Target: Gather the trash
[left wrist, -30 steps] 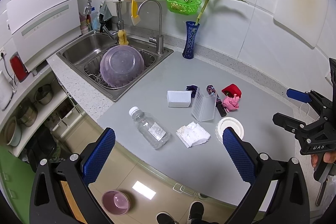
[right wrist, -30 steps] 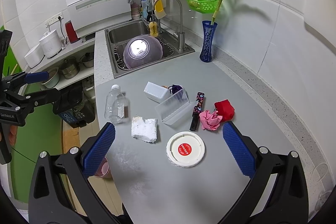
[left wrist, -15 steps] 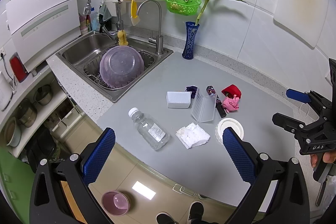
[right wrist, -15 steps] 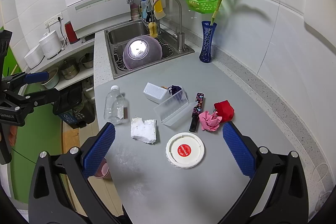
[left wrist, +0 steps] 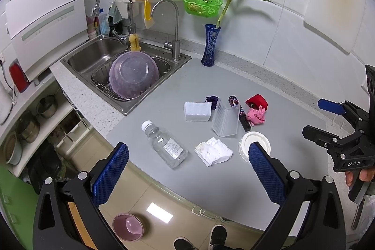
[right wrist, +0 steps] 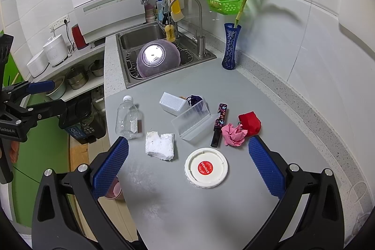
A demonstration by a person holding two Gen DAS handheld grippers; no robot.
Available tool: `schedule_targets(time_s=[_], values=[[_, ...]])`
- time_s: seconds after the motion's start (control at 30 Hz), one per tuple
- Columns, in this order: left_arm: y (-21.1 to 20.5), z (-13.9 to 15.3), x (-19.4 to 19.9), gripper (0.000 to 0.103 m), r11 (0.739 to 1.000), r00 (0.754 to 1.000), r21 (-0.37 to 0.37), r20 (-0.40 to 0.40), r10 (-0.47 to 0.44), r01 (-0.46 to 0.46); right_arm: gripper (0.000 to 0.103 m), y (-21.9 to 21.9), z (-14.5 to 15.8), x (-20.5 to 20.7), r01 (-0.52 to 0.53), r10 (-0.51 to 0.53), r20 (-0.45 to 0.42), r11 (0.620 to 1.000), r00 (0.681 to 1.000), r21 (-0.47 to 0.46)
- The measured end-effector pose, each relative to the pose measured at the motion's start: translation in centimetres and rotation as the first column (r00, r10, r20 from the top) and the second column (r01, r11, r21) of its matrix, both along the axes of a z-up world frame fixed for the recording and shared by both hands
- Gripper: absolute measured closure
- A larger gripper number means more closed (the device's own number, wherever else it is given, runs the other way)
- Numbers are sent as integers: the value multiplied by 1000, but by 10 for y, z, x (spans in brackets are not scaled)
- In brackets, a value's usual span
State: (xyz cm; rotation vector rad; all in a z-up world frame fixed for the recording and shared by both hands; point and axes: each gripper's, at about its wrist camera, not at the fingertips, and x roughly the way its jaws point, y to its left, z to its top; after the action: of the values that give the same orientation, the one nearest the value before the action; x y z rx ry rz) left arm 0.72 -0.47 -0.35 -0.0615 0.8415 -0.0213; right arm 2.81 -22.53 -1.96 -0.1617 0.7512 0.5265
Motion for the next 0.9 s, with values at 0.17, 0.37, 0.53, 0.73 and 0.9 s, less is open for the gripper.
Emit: schedule_targets(time_s=[0.17, 0.37, 0.53, 0.73, 0.9], values=[[1, 0, 0, 5, 1000, 1000, -1, 1, -1, 1, 3, 0, 0, 0, -1, 1, -2, 1000, 1000, 2], [1, 0, 1, 5, 1000, 1000, 0, -1, -3, 3, 3, 1, -1, 3, -1, 1, -2, 1000, 1000, 1], [1, -2, 2, 5, 1000, 1000, -1, -3, -2, 2, 3, 1, -2, 3, -3, 3, -5, 1000, 1000, 0], [2, -10, 9, 5, 1000, 1000, -12, -21, -1, 1, 3, 2, -5, 3, 3, -3, -5, 1000, 1000, -8], [6, -22, 23, 5, 1000, 999, -20, -39, 13, -14, 3, 0, -12, 10, 21, -21, -26, 1000, 999, -1]])
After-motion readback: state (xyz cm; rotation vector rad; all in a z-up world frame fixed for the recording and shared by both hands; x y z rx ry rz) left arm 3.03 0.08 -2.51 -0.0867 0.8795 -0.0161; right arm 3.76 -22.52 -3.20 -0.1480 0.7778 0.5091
